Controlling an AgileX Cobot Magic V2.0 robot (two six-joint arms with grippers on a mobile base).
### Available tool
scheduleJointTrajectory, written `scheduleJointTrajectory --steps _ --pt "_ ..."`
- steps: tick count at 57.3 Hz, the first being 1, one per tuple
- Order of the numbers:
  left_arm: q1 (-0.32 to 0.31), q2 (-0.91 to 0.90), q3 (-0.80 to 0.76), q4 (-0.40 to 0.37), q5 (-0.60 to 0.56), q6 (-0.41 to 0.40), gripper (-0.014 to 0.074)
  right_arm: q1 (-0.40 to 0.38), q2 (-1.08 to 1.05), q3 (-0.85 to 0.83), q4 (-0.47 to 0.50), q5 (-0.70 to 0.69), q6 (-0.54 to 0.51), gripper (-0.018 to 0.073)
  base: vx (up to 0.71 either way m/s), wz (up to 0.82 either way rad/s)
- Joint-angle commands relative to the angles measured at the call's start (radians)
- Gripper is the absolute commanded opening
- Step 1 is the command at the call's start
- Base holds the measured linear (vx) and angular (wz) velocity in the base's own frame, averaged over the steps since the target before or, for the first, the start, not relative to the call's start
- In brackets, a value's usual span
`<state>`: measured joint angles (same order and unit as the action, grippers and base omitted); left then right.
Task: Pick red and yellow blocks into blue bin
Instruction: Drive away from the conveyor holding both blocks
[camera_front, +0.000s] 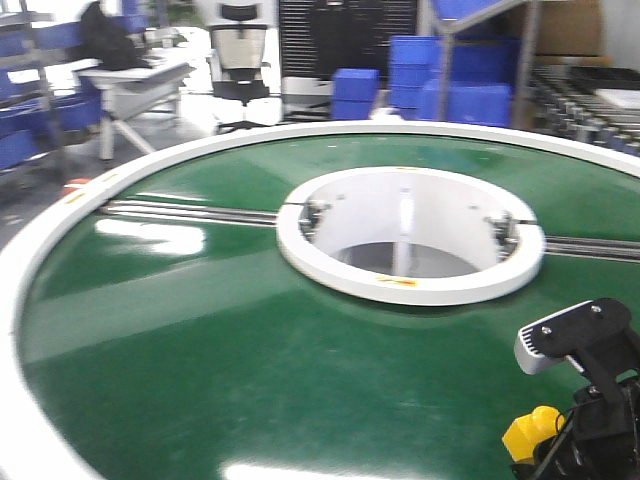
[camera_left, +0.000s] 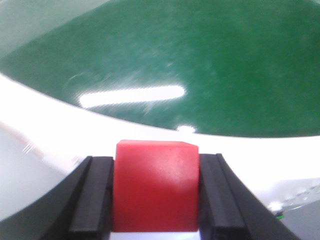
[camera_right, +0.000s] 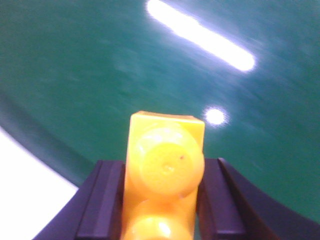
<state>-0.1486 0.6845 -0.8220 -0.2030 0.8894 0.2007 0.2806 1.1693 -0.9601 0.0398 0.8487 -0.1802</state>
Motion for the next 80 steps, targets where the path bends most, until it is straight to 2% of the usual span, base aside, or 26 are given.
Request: scheduleJointTrajectory --steps 1,80 --pt "-0.008 -0.002 -0.025 -0.02 -0.064 -0.001 0.0237 0.0 -0.023 -0.026 -0.002 -0.047 -0.009 0.0269 -0.08 0.51" --pt "-0.008 -0.002 -0.025 -0.02 -0.064 -0.001 0.0237 0.0 -0.023 -0.026 -0.002 -0.046 -0.009 0.0269 -0.11 0.53"
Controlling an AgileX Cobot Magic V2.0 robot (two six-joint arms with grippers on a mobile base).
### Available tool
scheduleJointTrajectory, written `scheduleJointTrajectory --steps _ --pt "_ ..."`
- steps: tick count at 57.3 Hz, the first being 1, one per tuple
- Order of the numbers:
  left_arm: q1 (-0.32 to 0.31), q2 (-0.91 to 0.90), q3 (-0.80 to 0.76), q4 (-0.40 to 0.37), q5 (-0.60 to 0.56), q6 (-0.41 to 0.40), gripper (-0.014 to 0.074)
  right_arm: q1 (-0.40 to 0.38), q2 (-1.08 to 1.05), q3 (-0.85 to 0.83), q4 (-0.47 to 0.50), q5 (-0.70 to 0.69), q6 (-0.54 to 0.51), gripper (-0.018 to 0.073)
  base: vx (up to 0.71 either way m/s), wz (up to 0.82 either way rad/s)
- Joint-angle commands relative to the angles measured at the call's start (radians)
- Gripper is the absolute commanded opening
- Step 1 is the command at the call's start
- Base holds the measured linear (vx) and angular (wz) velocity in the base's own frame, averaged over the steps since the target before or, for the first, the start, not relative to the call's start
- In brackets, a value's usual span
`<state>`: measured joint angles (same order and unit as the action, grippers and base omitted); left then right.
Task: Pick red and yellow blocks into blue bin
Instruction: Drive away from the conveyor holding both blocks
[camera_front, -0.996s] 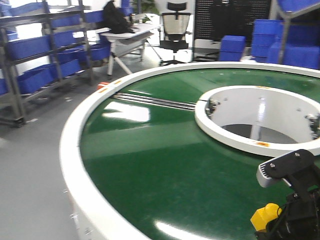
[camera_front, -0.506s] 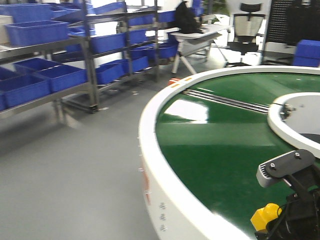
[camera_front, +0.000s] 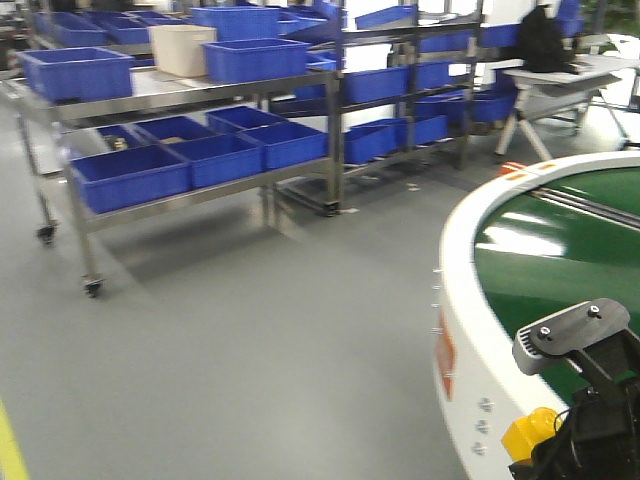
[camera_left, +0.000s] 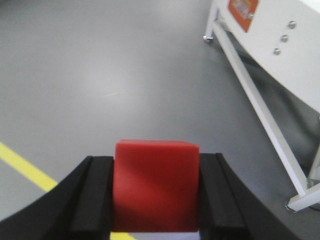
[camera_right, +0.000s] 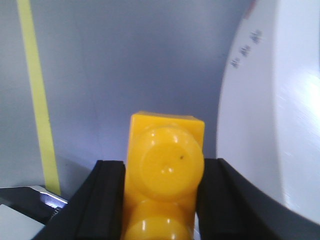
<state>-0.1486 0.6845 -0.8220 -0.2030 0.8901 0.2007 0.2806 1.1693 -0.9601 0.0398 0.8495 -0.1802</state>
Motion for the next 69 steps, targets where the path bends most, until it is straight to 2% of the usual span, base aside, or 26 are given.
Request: scheduleJointTrajectory --steps 1,20,69 --pt "-0.008 -0.002 -0.025 -0.02 -0.065 -0.001 0.0237 0.0 -0.023 -0.026 -0.002 -0.047 -0.009 0.0269 -0.08 0.54" --pt "-0.008 -0.005 -0.025 -0.02 -0.065 -0.001 0.0237 0.0 -0.023 -0.026 -0.002 -0.047 -0.009 0.0269 -0.05 0.36" --pt "-0.008 -0.005 -0.025 -0.02 -0.065 -0.001 0.0237 0.0 -0.023 -0.026 -0.001 -0.022 -0.009 0.0269 0.02 0.07"
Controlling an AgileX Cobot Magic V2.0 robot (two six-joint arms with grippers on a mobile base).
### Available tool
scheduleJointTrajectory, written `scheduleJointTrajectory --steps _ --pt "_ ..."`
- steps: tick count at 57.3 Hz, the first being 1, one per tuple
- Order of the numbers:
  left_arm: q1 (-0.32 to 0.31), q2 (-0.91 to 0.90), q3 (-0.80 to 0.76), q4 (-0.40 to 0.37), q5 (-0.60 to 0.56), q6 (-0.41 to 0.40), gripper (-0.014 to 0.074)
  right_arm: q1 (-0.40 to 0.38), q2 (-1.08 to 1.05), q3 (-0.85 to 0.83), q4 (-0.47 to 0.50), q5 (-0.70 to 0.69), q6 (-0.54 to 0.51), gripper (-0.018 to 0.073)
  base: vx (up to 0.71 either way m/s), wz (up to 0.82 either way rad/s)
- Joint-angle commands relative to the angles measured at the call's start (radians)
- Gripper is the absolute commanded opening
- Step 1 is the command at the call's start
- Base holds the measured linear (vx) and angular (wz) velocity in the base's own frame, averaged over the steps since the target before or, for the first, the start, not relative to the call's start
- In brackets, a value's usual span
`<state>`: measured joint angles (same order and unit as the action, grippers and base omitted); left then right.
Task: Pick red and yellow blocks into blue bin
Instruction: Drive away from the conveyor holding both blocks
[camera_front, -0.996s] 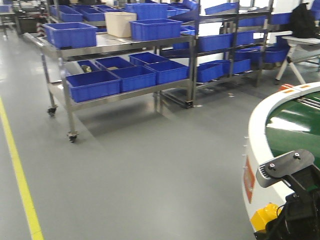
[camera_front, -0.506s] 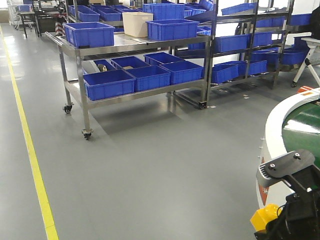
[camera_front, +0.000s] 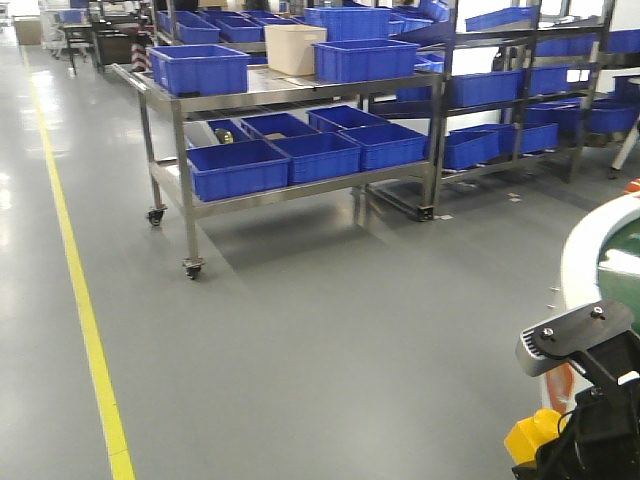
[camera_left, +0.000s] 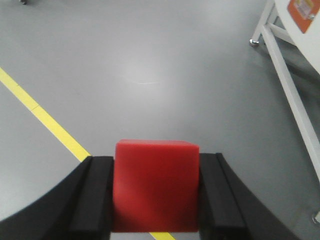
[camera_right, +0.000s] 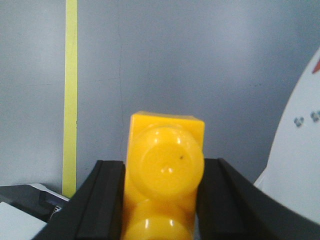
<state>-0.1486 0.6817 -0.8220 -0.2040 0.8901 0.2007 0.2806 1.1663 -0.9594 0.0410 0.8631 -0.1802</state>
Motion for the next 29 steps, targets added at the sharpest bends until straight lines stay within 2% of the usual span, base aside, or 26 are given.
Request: scheduleJointTrajectory --steps 1,15,29 --pt "-0.008 -0.002 -0.025 -0.019 -0.065 -0.001 0.0237 0.0 -0.02 -0.026 -0.002 -0.032 -0.009 0.0269 0.13 0.25" --pt "-0.008 -0.002 -0.025 -0.019 -0.065 -0.001 0.0237 0.0 -0.02 -0.026 -0.002 -0.019 -0.009 0.0269 0.18 0.23" --pt "-0.008 -0.002 -0.025 -0.019 -0.064 -0.001 0.0237 0.0 -0.02 -0.026 -0.002 0.005 -0.009 0.0269 0.24 0.08"
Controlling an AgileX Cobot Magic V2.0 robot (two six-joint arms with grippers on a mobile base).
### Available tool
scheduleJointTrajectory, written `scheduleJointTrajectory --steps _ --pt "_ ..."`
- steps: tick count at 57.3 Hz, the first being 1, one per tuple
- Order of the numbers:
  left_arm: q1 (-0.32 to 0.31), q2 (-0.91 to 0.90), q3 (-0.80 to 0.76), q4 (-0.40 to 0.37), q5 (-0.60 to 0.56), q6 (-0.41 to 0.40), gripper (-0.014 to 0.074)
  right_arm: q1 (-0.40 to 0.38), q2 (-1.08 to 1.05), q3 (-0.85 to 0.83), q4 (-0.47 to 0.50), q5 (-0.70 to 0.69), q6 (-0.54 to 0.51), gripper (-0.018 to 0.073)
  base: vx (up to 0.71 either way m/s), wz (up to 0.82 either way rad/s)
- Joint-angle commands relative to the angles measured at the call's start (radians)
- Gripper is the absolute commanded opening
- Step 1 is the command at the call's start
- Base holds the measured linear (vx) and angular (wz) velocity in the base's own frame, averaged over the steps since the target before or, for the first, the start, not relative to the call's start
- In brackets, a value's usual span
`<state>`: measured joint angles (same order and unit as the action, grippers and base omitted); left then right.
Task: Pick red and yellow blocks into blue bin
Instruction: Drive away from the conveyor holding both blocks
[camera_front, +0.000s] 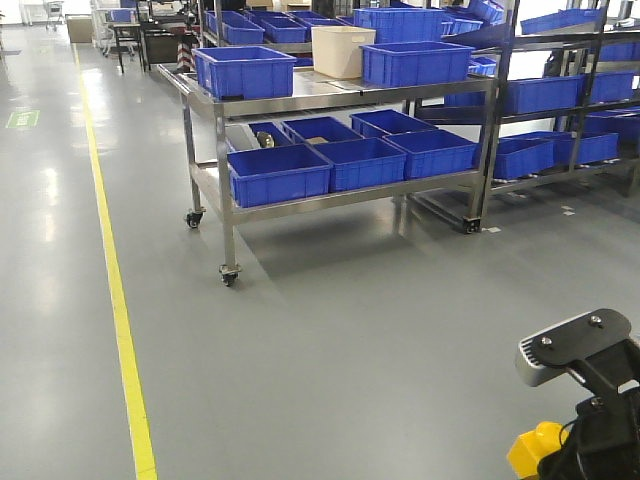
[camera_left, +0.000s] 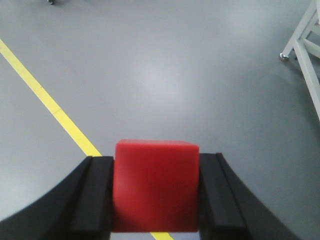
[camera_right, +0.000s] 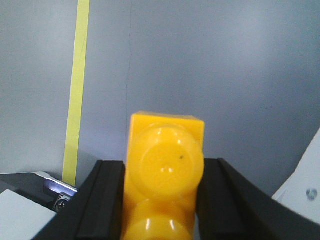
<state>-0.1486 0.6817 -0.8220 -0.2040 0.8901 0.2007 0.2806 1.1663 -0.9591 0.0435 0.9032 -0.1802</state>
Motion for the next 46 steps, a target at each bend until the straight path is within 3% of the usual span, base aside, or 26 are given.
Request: scheduleJointTrajectory --steps 1,46 --pt "-0.008 -0.002 -0.025 -0.019 -0.064 -0.001 0.0237 0.0 -0.02 -0.027 -0.005 -0.033 -0.009 0.0269 0.28 0.04" --pt "-0.008 -0.002 -0.025 -0.019 -0.066 -0.001 0.0237 0.0 -0.02 -0.027 -0.005 -0.027 -0.009 0.0269 0.37 -0.04"
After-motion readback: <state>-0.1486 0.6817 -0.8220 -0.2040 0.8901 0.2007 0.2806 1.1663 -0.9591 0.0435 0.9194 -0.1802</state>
